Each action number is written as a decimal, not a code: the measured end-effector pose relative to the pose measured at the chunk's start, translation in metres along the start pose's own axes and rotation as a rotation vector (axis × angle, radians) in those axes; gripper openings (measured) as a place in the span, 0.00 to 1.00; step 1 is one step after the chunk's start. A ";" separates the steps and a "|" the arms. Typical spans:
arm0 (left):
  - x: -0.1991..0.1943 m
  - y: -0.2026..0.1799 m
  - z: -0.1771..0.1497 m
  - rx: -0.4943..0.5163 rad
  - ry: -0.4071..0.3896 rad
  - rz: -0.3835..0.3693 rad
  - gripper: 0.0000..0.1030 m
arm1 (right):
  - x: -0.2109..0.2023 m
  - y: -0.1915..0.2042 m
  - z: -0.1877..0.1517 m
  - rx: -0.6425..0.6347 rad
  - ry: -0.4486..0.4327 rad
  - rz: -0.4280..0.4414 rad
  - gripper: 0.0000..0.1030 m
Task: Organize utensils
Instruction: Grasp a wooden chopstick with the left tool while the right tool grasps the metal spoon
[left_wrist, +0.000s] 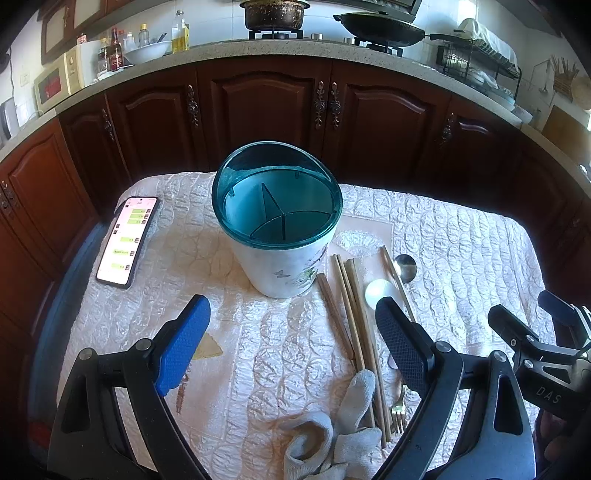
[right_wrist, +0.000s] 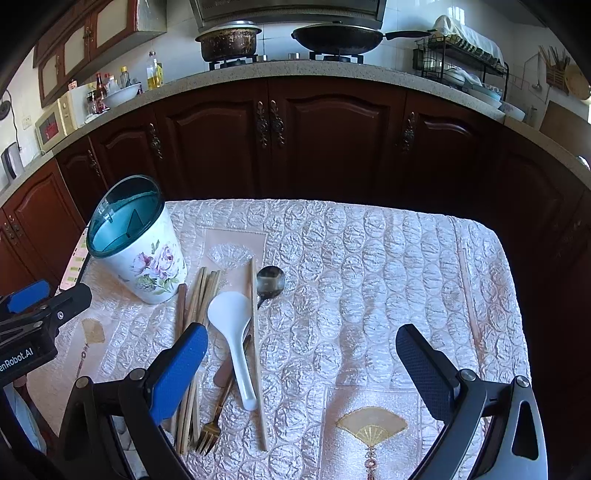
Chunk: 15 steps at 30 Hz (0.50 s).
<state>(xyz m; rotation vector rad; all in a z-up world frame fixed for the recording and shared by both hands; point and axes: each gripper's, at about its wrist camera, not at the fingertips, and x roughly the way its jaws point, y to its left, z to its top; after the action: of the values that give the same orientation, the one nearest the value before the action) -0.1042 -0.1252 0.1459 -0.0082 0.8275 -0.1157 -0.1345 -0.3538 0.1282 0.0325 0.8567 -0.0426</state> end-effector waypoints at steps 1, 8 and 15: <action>0.000 0.000 0.000 0.001 0.002 0.001 0.89 | 0.000 0.000 0.000 0.000 0.001 -0.001 0.99; 0.004 0.001 -0.001 -0.007 0.018 -0.011 0.89 | 0.004 0.001 0.000 -0.015 0.011 0.004 0.99; 0.040 0.011 -0.006 -0.075 0.139 -0.109 0.62 | 0.035 -0.001 -0.001 -0.036 0.080 0.056 0.77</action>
<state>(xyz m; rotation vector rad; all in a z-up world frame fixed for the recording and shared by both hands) -0.0810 -0.1185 0.1123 -0.1171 0.9706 -0.1897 -0.1125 -0.3556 0.1006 0.0245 0.9358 0.0271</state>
